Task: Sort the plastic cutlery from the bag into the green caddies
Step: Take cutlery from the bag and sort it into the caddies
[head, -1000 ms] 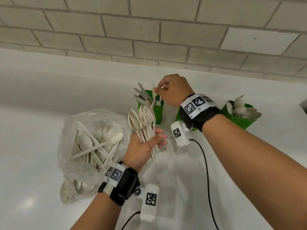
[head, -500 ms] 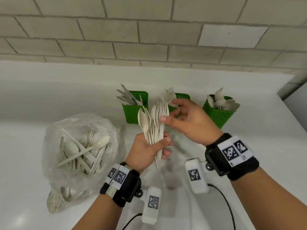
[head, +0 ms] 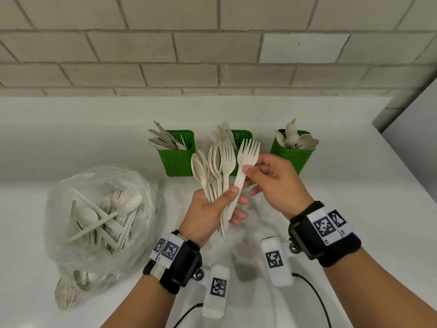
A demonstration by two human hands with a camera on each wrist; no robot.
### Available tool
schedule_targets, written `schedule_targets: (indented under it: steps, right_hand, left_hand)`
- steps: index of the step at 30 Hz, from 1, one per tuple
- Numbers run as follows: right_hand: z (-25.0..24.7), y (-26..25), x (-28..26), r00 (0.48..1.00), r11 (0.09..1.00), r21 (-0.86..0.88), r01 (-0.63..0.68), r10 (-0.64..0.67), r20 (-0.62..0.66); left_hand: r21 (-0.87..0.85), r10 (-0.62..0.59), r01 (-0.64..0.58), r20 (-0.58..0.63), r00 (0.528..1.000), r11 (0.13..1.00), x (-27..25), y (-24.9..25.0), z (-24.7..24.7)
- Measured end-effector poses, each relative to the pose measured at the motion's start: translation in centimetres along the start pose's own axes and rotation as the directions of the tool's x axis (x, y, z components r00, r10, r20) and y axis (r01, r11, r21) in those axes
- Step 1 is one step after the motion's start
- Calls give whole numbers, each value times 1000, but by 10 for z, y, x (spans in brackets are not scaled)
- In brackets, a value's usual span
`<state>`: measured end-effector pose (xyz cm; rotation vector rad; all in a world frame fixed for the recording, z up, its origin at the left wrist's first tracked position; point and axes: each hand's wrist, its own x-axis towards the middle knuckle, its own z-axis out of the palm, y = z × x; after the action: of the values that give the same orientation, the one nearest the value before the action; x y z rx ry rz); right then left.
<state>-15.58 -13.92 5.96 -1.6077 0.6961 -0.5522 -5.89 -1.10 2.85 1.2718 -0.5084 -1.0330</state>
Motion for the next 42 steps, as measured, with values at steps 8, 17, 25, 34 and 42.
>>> schedule_targets:
  steps: [8,17,25,34,42]
  right_hand:
    - [3,-3,4,1000,996,82,28,-28,-8]
    - [-30,-34,56,938,973,-117,199,-224,-263]
    - [-25,-28,102,897,877,-423,228,-358,-260]
    - [5,-12,93,963,695,-687,211,-269,23]
    - [0,-17,66,977,799,-563,210,-189,96]
  left_hand:
    - [-3,-3,3,-37,999,1000,-3,-1,-5]
    - [-42,-13,7,-142,990,999,-4,-3,-25]
    - [-18,-10,7,-146,989,1000,-7,-1,-29]
    - [-19,-11,8,-134,991,1000,-5,0,-27]
    - [12,5,-4,-73,997,1000,-4,0,-23]
